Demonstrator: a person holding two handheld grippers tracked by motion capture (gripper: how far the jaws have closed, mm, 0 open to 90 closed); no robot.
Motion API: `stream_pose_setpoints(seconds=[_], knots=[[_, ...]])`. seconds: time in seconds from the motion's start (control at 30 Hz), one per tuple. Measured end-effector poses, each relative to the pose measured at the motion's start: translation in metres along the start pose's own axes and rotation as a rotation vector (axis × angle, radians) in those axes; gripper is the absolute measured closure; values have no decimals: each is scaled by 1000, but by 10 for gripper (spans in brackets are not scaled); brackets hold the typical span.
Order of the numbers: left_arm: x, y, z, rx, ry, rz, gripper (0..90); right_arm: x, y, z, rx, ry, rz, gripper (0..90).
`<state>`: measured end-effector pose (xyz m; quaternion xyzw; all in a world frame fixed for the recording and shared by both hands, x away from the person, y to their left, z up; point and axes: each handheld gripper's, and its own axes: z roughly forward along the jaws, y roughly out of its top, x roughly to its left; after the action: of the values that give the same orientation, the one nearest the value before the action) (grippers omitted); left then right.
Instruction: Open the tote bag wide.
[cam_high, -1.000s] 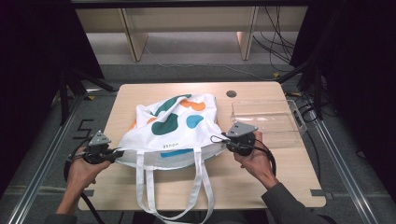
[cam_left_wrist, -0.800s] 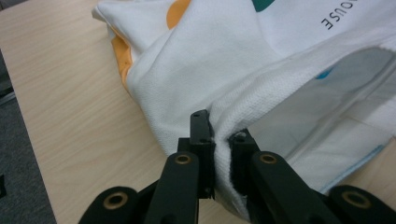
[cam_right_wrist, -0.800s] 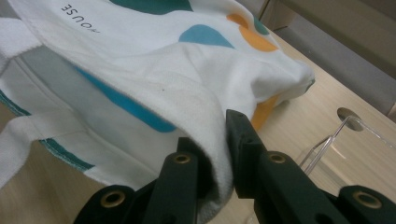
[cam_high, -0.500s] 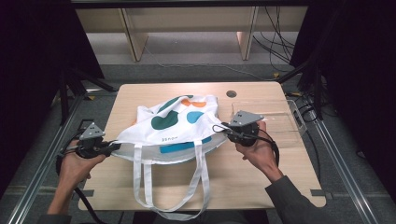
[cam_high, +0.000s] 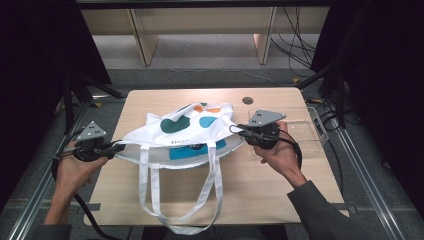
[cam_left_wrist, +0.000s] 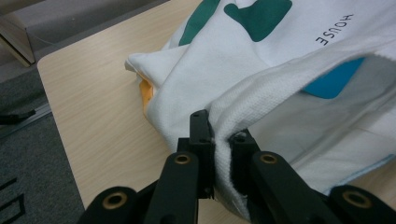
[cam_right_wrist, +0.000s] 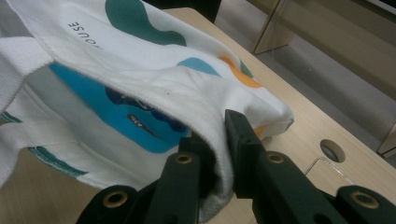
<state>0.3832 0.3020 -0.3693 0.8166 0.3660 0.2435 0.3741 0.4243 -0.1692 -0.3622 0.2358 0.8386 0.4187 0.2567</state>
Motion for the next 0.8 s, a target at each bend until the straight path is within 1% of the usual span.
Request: stream_pose_setpoints(seconds=[0.03,0.07,0.1,0.13,0.17,0.23,0.27,0.3,0.33,0.37,0.4,0.43,0.47,0.5,0.53,0.57,0.6,0.63,0.67,0.7,0.73,0.77,0.8], knots=[[-2,1,-2,11,5,-16,839,-1,1,0,-3,-4,-10,829],[1,3,-2,5,0,13,839,-2,2,-1,4,3,-3,830],[-1,3,-4,22,7,-5,839,-2,3,-2,8,2,5,829],[0,5,-5,18,6,11,839,-3,5,-2,6,7,-2,830],[0,6,-6,21,12,-3,839,-3,6,-3,11,7,-2,830],[1,8,-8,12,11,5,839,-4,9,-4,21,9,-4,830],[1,9,-10,25,13,2,839,-3,10,-5,15,16,8,830],[1,10,-10,18,17,2,839,-4,12,-6,18,18,3,831],[2,12,-12,24,17,14,839,-5,13,-5,9,20,-9,831],[2,14,-12,20,15,15,840,-5,15,-6,14,17,0,831],[0,15,-13,6,20,-13,839,-6,16,-7,8,16,-1,831],[3,17,-15,24,15,29,840,-7,17,-7,7,15,1,831],[3,19,-16,19,17,25,841,-8,18,-8,13,22,1,832],[2,21,-17,11,24,13,841,-10,19,-9,4,21,-11,832],[2,23,-19,-2,25,-1,842,-9,20,-10,9,20,1,833],[5,25,-22,23,26,36,842,-11,22,-11,-1,21,-24,833],[6,28,-24,20,20,36,842,-11,24,-13,8,27,-3,834],[6,29,-25,12,19,30,843,-12,26,-14,0,28,-14,834],[5,31,-26,0,20,20,844,-12,28,-15,4,21,-10,834],[7,34,-30,17,21,51,846,-14,32,-18,-1,15,-12,834],[7,37,-32,15,23,55,846,-14,32,-18,-1,15,-12,834],[6,39,-34,10,27,52,847,-16,34,-19,-6,29,-28,834],[6,41,-37,14,23,43,848,-15,36,-21,-8,30,-12,835]])
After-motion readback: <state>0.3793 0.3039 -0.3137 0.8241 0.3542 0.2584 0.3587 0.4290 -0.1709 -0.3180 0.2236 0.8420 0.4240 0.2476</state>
